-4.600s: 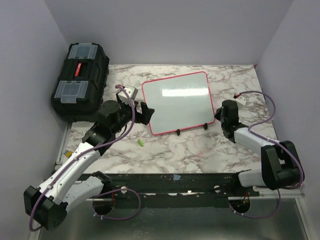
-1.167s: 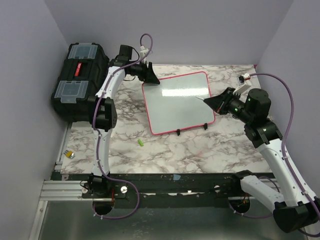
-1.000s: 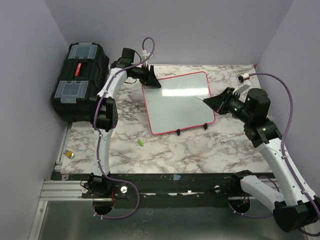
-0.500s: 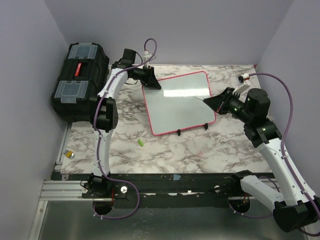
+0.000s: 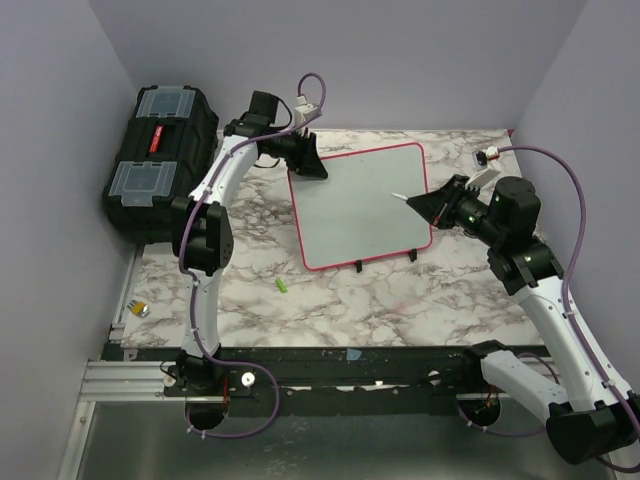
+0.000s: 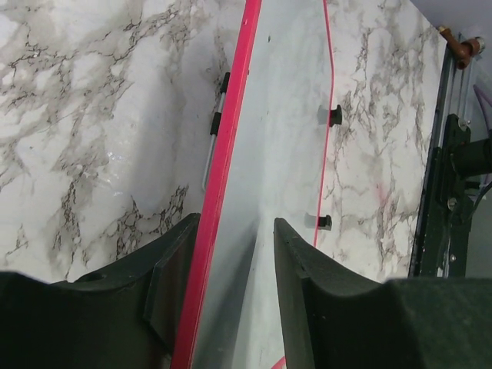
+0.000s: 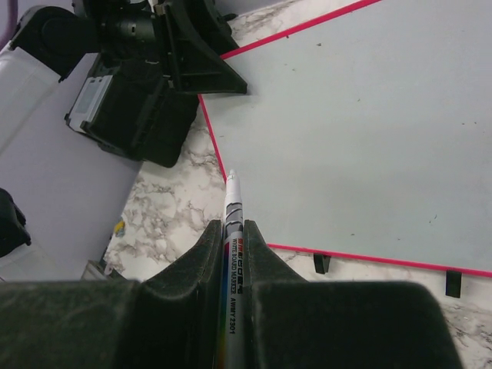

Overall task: Write a sentence on the whiteboard
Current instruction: Move the whiteboard stand to the center of the board.

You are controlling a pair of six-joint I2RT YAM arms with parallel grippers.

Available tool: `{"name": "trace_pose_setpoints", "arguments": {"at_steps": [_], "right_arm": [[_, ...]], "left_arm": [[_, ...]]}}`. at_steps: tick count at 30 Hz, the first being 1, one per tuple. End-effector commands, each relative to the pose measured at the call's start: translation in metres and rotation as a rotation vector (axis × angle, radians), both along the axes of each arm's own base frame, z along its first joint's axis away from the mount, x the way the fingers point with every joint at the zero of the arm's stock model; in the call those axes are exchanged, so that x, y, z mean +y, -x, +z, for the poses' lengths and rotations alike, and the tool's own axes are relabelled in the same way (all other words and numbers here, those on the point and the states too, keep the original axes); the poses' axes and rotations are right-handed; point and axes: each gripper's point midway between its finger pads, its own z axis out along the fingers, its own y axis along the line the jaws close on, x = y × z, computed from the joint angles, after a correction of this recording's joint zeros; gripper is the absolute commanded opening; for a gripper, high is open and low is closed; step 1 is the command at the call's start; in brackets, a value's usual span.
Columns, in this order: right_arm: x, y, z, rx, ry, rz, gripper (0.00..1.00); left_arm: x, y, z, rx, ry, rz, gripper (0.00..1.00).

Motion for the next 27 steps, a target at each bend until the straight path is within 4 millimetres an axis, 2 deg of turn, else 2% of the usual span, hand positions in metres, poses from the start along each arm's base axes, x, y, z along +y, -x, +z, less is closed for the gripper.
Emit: {"name": "trace_pose_setpoints", "arguments": {"at_steps": [1, 5, 8, 11, 13, 18, 23, 27], "right_arm": [[0.002, 0.002, 0.000, -0.013, 0.005, 0.015, 0.01], [0.001, 0.003, -0.001, -0.011, 0.009, 0.010, 0.01], [0.001, 0.003, 0.001, -0.015, 0.011, 0.008, 0.01], [0.000, 0.003, 0.001, -0.015, 0.016, 0.006, 0.01], [-0.001, 0.004, 0.001, -0.015, 0.018, 0.004, 0.01], [-0.002, 0.006, 0.003, -0.017, 0.020, 0.002, 0.01], [-0.002, 0.006, 0.004, -0.019, 0.021, 0.000, 0.01], [-0.002, 0.007, 0.003, -0.018, 0.021, 0.004, 0.01]], "left_arm": [[-0.003, 0.012, 0.028, -0.126, -0.024, -0.013, 0.00], [-0.004, 0.021, 0.029, -0.157, -0.048, -0.015, 0.00], [-0.003, 0.021, 0.026, -0.169, -0.057, -0.020, 0.26], [-0.004, 0.018, 0.019, -0.147, -0.063, -0.037, 0.41], [-0.006, 0.015, 0.017, -0.139, -0.062, -0.049, 0.47], [-0.007, 0.006, 0.014, -0.148, -0.076, -0.045, 0.59], [-0.006, 0.004, 0.013, -0.159, -0.083, -0.046, 0.62], [-0.006, 0.001, 0.010, -0.154, -0.092, -0.038, 0.68]]}}
